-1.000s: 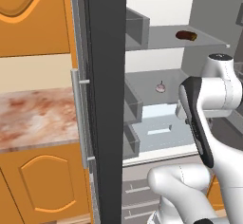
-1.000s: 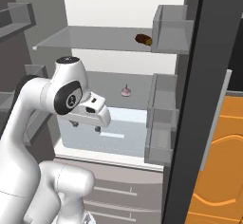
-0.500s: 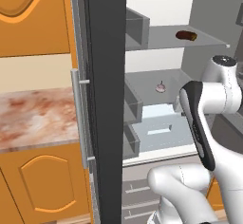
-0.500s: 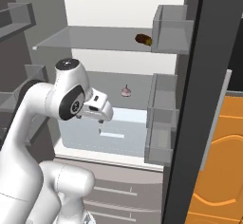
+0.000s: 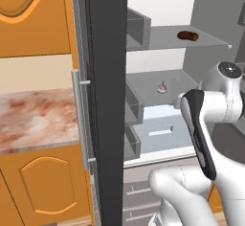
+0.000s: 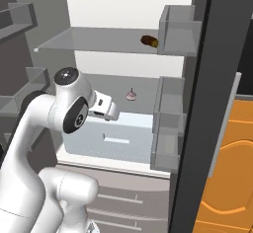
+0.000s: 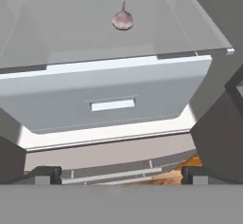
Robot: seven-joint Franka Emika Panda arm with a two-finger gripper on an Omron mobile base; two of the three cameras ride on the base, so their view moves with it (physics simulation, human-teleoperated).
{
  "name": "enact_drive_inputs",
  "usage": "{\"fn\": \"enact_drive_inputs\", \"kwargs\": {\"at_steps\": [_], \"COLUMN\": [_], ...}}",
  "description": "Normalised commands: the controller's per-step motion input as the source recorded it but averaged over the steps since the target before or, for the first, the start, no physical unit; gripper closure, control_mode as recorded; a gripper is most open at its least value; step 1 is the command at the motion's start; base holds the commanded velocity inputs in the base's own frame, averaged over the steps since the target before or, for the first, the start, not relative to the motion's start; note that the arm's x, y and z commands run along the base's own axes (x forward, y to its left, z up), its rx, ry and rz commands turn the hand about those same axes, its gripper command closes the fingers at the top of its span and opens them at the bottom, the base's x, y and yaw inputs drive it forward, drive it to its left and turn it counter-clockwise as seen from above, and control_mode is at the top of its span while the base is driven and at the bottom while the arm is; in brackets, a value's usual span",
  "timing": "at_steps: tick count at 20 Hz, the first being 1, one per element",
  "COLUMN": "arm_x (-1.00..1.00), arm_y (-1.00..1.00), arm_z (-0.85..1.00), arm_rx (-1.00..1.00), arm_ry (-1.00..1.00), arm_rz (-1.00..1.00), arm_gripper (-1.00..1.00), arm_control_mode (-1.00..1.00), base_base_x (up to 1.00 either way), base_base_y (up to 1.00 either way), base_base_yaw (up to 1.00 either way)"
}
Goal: Retrieve the bottle and the shaker from the cabinet and place them next to the mixing bowl on the counter. Then add garlic from the fridge to the mixing bowl.
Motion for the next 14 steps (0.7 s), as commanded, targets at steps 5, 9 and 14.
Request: {"fn": "enact_drive_inputs", "kwargs": {"at_steps": [5, 9, 14], "arm_x": [0.07, 0.27, 0.30], "arm_y": [0.00, -0.13, -0.11], "arm_z": [0.17, 0.04, 0.03], "arm_rx": [-0.03, 0.00, 0.00], "arm_ry": [-0.10, -0.03, 0.00], "arm_rz": [0.00, 0.00, 0.00], "arm_gripper": [-1.00, -1.00, -1.00], "arm_control_mode": [-1.00, -1.00, -1.00], "base_base_x": [0.00, 0.00, 0.00], "base_base_y": [0.00, 0.00, 0.00], "base_base_yaw": [0.00, 0.00, 0.00]}}
